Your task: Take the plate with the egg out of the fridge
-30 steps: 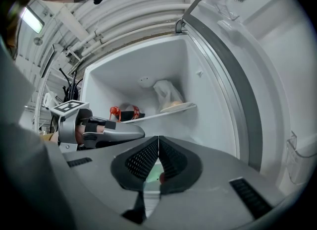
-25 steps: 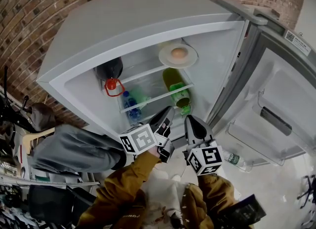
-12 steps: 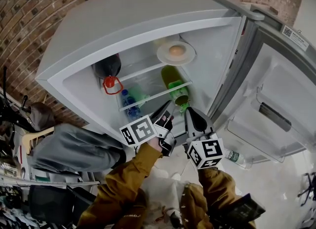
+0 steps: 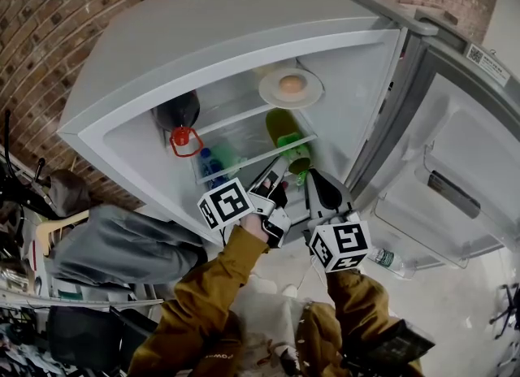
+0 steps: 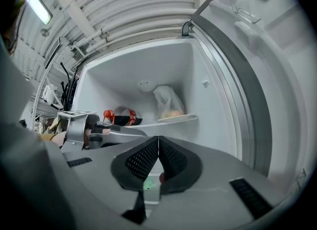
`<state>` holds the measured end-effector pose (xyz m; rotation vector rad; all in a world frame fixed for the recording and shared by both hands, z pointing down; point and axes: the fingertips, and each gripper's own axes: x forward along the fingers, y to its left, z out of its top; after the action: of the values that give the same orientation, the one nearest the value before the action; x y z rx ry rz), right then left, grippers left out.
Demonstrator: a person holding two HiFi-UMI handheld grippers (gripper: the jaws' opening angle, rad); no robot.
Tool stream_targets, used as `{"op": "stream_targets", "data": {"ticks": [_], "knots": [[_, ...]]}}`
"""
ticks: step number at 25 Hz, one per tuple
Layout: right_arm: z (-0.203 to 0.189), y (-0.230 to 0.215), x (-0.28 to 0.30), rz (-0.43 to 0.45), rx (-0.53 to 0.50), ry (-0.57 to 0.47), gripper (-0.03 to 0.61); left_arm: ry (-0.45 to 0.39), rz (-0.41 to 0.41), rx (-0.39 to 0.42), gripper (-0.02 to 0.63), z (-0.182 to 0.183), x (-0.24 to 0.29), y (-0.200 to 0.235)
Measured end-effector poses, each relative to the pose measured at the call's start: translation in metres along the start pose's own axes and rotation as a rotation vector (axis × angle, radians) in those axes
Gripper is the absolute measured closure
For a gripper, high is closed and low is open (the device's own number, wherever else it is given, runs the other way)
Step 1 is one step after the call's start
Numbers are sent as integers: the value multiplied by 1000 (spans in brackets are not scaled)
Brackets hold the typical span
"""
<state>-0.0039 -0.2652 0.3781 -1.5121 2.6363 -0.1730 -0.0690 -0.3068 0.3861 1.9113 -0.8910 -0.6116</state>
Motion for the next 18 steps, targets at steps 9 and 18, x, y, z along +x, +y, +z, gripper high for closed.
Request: {"op": "stream_targets", "data": {"ticks": [9, 18], "knots": [[8, -6, 14, -7, -23, -11, 571, -17, -75, -73, 509, 11, 15, -8], [13, -12, 24, -11, -41, -14, 571, -90, -169, -185, 509, 26, 32, -19]]}}
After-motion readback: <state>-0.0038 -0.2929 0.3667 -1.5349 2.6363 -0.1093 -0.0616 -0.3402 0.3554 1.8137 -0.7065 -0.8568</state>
